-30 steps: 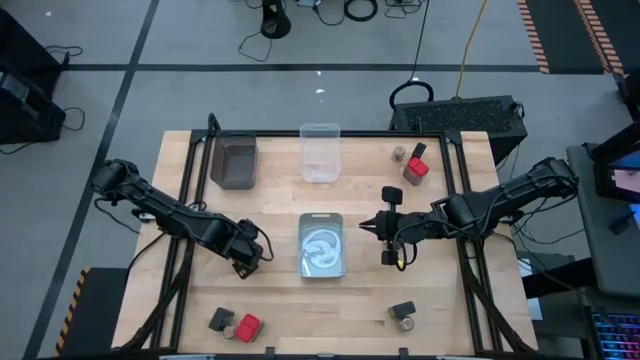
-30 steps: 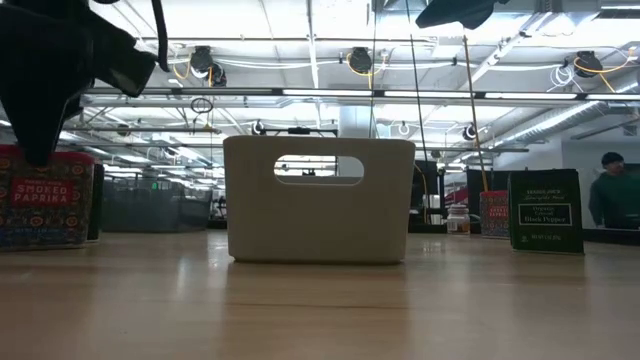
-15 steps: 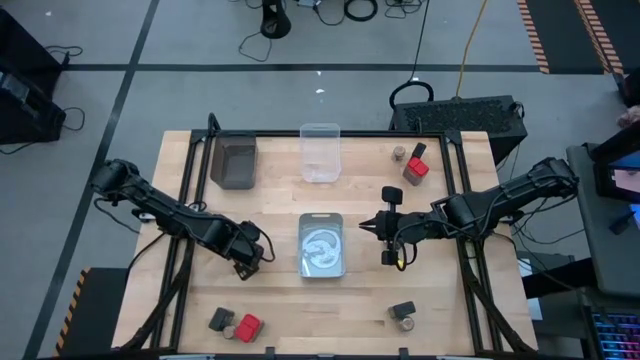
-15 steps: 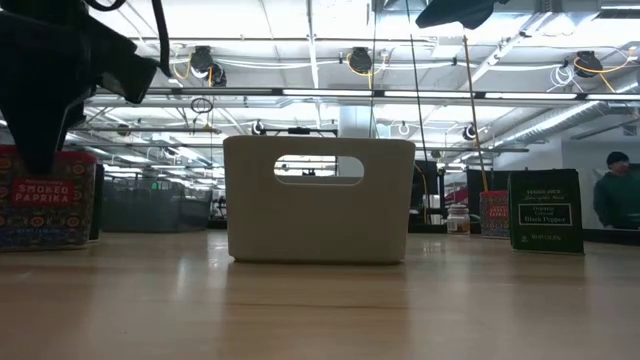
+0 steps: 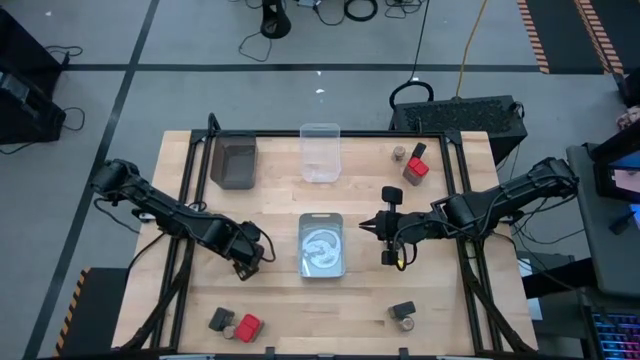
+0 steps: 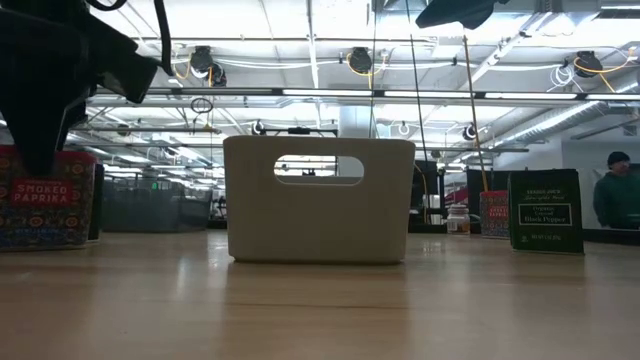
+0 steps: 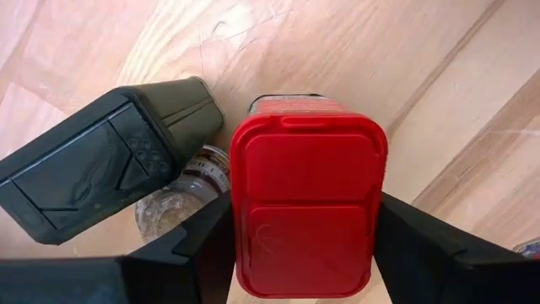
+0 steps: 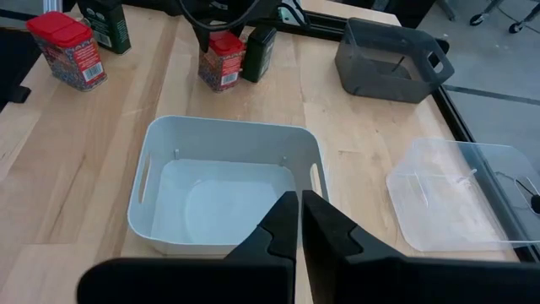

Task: Sort spices by type
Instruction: Put the red seasoning can into the black transparent bin

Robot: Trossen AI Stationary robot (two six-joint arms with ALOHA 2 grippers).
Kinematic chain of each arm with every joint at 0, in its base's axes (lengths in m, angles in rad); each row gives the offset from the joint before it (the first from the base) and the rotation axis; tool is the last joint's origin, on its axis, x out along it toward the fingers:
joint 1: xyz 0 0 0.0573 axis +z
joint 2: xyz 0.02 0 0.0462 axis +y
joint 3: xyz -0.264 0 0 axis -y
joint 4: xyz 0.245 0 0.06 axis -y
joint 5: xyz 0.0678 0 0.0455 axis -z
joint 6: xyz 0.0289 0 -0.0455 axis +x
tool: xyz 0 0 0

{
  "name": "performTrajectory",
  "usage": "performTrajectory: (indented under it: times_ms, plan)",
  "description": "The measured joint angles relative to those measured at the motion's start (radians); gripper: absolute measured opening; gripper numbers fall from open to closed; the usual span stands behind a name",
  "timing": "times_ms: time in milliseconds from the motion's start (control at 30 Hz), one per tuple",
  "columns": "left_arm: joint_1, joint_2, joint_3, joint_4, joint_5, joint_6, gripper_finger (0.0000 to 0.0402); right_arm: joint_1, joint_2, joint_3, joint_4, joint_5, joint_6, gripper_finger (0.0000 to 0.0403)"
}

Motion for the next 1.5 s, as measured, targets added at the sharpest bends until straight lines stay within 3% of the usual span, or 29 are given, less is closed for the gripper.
performTrajectory:
  times_ms: [367,600,800,1000,1233,1500]
  plan:
    - [0.008,0.000,0.165,-0.012,-0.001,0.134,0.0232,0.000,0.000,0.000,0.001,0.000,0.000,0.0000]
    - [0.068,0.000,0.332,-0.126,-0.098,0.249,0.0233,0.000,0.000,0.000,0.007,0.000,0.000,0.0000]
    - [0.160,0.000,0.478,-0.235,-0.213,0.458,0.0234,-0.001,0.000,0.000,0.009,0.001,-0.009,0.0000]
    - [0.262,0.000,0.527,-0.244,-0.318,0.803,0.0235,-0.001,0.000,0.000,0.018,0.004,-0.024,0.0000]
    - [0.432,0.000,0.534,-0.295,-0.263,0.880,0.0235,-0.001,0.000,0.000,0.001,0.004,-0.028,0.0000]
    - [0.617,0.000,0.534,-0.323,-0.253,1.106,0.0235,-0.009,-0.001,-0.013,0.084,0.003,-0.150,0.0000]
